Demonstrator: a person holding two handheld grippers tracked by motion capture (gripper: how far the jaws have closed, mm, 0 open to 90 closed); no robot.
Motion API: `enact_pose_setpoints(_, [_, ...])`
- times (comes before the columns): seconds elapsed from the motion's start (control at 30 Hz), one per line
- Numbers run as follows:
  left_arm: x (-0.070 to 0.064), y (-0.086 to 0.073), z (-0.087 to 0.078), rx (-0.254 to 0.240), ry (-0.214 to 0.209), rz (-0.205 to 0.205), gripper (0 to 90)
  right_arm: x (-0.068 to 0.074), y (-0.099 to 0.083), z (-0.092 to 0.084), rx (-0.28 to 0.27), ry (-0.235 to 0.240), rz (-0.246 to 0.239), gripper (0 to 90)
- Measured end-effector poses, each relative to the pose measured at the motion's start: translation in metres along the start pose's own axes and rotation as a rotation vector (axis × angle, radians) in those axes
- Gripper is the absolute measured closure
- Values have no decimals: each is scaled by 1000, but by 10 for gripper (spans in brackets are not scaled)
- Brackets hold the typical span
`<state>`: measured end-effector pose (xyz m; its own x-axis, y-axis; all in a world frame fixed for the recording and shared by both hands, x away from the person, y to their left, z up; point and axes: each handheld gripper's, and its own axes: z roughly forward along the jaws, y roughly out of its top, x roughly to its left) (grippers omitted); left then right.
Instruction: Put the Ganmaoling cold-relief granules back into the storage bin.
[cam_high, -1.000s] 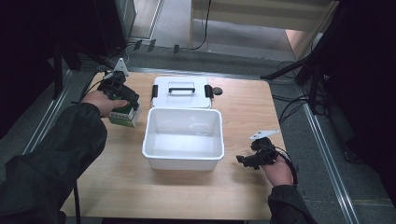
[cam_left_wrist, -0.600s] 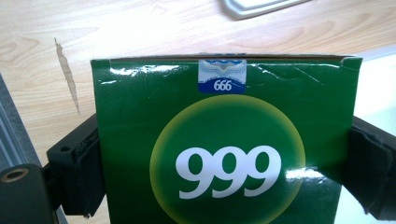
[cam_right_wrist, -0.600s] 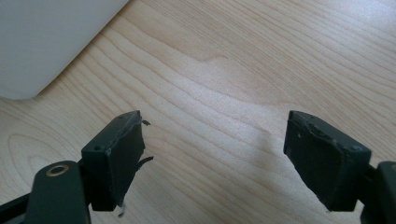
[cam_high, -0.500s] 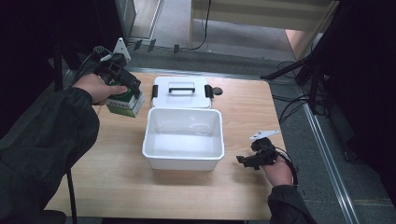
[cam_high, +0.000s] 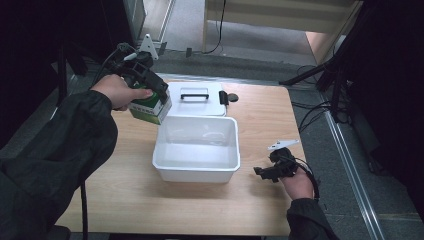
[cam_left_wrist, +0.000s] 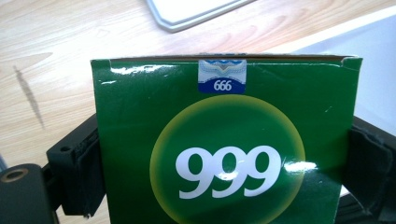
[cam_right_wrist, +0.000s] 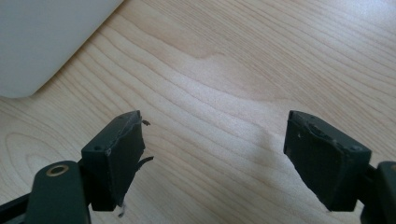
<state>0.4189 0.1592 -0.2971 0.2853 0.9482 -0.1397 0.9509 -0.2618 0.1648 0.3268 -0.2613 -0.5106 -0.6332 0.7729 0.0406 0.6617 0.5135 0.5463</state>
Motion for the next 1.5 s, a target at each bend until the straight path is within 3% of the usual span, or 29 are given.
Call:
enact_pose_setpoints(0.07, [-14, -4, 3, -5, -14, 21, 58, 1, 2, 0, -2, 2, -1, 201])
enact_pose_setpoints(0.2, [-25, -6, 9, -3, -16, 19, 58, 3, 5, 1, 2, 4, -12, 201])
enact_pose_setpoints(0.47, [-36, -7, 19, 7, -52, 0, 56, 3, 11, 5, 3, 9, -21, 201])
enact_pose_setpoints(0.63, [-42, -3, 31, 17, -42, 1, 56, 1, 11, 7, 7, 13, -18, 201])
enact_pose_setpoints(0.77, [-49, -2, 38, 32, -55, 14, 56, -1, 10, 7, 6, 9, -11, 201])
enact_pose_setpoints(0.83, [-53, 0, 45, 43, -41, 26, 56, -1, 9, 6, 7, 9, -10, 201])
enact_pose_setpoints(1.07, [-60, -1, 52, 35, -34, 22, 54, -1, 7, 5, 6, 5, -4, 201])
enact_pose_setpoints(1.17, [-71, -5, 51, 41, -44, 63, 54, -1, 6, 4, 8, 5, -1, 200])
enact_pose_setpoints(1.27, [-75, -6, 53, 43, -38, 69, 54, -1, 6, 3, 8, 4, -2, 200])
enact_pose_setpoints(1.4, [-73, -8, 58, 50, -24, 51, 54, 0, 6, 3, 6, 3, -2, 200])
enact_pose_setpoints(1.5, [-66, -10, 67, 54, -17, 3, 54, 0, 6, 4, 8, 4, -5, 199])
